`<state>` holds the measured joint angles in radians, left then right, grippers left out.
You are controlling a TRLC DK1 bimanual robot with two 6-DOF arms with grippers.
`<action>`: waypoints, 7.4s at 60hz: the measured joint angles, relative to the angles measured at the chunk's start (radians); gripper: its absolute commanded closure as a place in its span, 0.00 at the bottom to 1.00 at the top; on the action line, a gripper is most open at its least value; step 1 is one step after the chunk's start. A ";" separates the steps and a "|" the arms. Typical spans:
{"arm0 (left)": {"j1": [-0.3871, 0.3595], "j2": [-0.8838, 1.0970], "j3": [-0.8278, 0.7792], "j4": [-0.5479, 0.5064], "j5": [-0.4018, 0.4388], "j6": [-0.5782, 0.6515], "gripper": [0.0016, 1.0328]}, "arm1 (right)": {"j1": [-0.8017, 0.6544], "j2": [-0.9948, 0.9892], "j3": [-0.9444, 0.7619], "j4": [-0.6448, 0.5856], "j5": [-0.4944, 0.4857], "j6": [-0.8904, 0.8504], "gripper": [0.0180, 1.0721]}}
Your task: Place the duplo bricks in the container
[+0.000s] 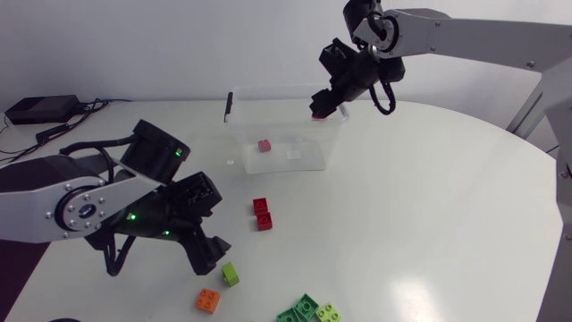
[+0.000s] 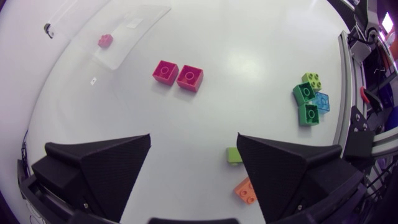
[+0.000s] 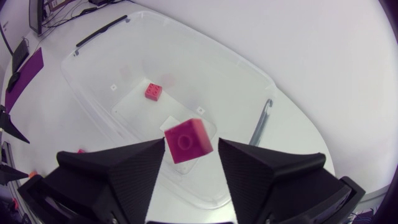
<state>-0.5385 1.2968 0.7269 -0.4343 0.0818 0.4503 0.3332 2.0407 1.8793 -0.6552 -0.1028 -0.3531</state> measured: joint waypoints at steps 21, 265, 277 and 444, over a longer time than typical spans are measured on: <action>-0.098 0.064 -0.048 0.010 0.004 -0.001 0.07 | 0.037 -0.164 -0.138 -0.041 -0.001 0.009 0.04; 0.170 0.424 0.756 0.098 -0.027 -0.180 0.05 | 0.233 -0.358 -0.335 -0.176 0.063 0.092 0.63; 0.144 0.176 0.525 0.005 -0.042 -0.132 0.06 | 0.187 -0.257 -0.220 -0.156 0.063 0.092 0.63; 0.043 0.418 0.197 -0.225 0.040 -0.197 0.20 | 0.196 -0.727 -1.034 0.069 0.077 -0.014 0.04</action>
<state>-0.4957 1.7153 0.9241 -0.6590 0.1219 0.2531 0.5293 1.3140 0.8455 -0.5858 -0.0257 -0.3676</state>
